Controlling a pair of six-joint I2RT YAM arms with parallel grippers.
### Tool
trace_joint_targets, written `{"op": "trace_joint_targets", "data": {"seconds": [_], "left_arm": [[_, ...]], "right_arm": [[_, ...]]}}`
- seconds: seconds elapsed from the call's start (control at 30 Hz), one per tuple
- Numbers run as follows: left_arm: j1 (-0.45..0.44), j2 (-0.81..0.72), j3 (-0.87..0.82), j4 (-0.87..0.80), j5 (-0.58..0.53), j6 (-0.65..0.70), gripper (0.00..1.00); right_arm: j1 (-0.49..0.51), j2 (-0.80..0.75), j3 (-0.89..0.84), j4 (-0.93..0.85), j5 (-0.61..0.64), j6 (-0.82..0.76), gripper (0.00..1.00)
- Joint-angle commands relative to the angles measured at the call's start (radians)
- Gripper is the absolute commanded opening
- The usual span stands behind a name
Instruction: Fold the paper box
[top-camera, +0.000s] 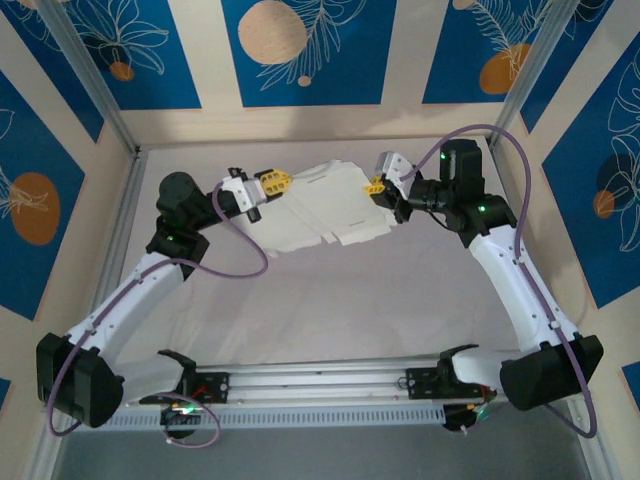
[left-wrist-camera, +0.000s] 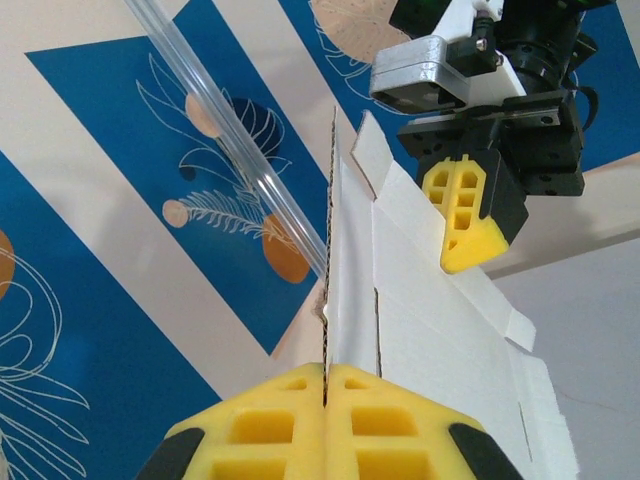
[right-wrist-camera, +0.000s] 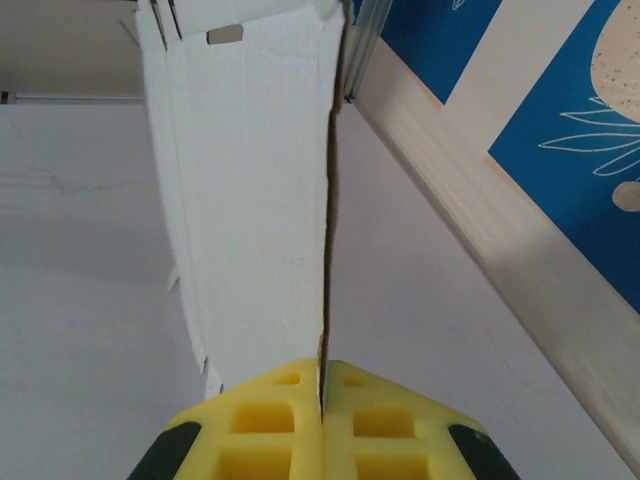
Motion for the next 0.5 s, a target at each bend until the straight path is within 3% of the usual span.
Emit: {"op": "trace_joint_targets", "data": {"seconds": [0.0,0.03,0.07,0.13,0.3,0.4,0.47], "left_arm": [[0.008,-0.027,-0.006,0.015,-0.032,0.021,0.28],[0.008,-0.032,-0.003,0.0,-0.056,0.035,0.42],[0.008,-0.039,0.006,-0.019,-0.083,0.042,0.5],[0.008,-0.051,0.029,-0.066,-0.094,0.037,0.55],[-0.057,-0.041,0.17,-0.426,0.08,0.11,0.38],[-0.124,-0.018,0.239,-0.64,0.097,0.222,0.2],[-0.13,-0.016,0.237,-0.64,0.074,0.237,0.07]], "right_arm": [[0.014,-0.007,0.016,-0.032,0.059,-0.011,0.0],[0.017,-0.01,0.018,-0.027,0.11,-0.009,0.0],[0.021,-0.011,0.023,-0.027,0.159,-0.008,0.0],[0.031,-0.01,0.039,-0.035,0.24,-0.011,0.0],[0.048,0.001,0.106,-0.097,0.284,0.001,0.0],[0.089,0.009,0.121,-0.147,0.354,-0.055,0.0],[0.131,0.007,0.111,-0.174,0.405,-0.124,0.0]]}}
